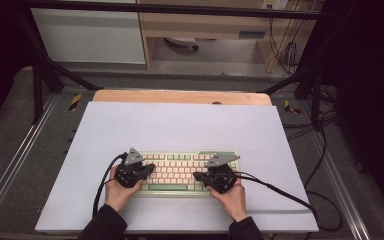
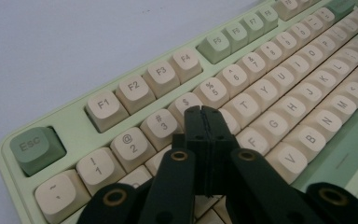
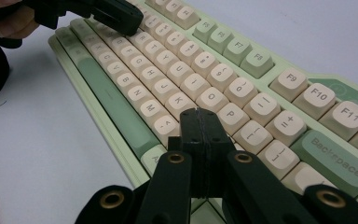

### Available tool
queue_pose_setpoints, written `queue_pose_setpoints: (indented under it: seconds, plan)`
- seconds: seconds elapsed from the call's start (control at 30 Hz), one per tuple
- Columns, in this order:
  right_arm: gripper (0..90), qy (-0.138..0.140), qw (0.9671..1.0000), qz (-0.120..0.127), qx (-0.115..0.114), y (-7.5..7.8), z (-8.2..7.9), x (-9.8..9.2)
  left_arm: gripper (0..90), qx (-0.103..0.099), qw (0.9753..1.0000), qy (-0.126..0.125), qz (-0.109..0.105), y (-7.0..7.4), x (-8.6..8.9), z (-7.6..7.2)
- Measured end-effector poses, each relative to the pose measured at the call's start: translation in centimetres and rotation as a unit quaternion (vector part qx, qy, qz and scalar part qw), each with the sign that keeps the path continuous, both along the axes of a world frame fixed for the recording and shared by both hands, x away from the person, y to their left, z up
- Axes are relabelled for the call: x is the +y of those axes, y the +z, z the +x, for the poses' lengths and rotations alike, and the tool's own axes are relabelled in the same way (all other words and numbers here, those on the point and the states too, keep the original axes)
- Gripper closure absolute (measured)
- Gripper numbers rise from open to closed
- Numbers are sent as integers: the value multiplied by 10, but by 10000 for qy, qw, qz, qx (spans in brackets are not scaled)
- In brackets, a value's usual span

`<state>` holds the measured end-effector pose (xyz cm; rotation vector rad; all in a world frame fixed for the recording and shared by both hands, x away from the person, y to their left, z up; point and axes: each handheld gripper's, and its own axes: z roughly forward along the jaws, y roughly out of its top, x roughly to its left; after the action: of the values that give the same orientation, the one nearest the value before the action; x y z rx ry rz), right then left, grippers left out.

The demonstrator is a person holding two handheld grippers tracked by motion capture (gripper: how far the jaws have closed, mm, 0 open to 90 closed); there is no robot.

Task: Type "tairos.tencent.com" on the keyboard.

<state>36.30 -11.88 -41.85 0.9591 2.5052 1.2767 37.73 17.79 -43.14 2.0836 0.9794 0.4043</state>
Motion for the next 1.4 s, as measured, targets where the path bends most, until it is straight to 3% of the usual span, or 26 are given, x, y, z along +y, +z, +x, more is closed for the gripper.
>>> queue_pose_setpoints:
  seconds: [0.43, 0.73, 1.4]
  plan:
    - [900, 16, 10000, 68, -28, 2, -1, 0, 900, -62, 9999, -25, -159, 12, 5, -6]
    - [900, 40, 9999, 154, 18, 2, -1, 3, 900, -80, 9997, -7, -243, 17, 19, -12]
    - [900, 138, 9997, 198, 52, 7, -1, 20, 900, -56, 9995, 104, -292, 16, 39, -24]
